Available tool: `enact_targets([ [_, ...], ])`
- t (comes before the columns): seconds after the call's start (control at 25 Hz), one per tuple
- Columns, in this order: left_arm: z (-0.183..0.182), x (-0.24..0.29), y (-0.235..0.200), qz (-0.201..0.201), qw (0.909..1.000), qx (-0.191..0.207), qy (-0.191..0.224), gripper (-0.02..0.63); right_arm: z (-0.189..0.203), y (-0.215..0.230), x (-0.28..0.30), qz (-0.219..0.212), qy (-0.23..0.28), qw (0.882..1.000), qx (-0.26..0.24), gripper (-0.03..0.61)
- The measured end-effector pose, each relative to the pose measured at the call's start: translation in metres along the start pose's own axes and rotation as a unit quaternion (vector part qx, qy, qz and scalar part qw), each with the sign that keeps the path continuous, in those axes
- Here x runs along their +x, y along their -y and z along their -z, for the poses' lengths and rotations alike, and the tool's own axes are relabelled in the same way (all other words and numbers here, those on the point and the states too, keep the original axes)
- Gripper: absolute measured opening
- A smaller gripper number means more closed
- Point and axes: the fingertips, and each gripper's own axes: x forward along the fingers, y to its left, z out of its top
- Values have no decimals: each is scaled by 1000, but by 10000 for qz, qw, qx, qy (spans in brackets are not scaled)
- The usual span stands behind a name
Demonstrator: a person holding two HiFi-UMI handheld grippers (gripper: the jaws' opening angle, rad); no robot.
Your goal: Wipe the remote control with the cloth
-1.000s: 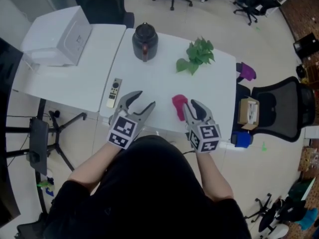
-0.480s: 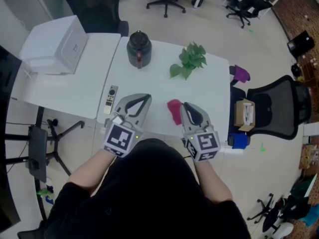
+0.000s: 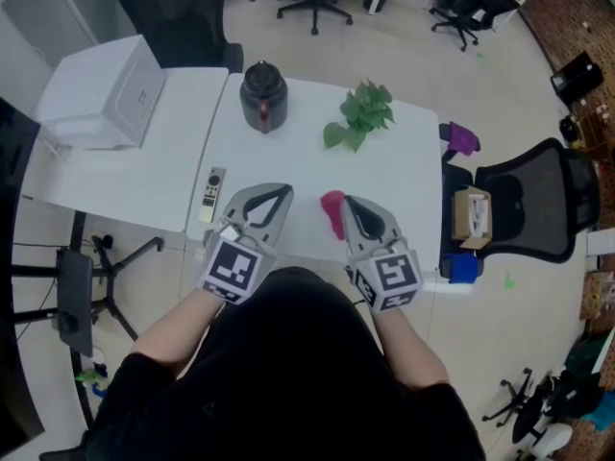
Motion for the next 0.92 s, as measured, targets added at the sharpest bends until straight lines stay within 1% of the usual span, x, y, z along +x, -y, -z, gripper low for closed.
enact_targets([
  [0.52, 4, 8, 8, 222, 9997, -15, -82, 0, -3, -5, 2, 17, -37, 10000, -19, 8],
  [0.92, 7, 9, 7, 359, 9993, -44, -109, 0, -4, -7, 5, 151, -103, 9998, -25, 7],
])
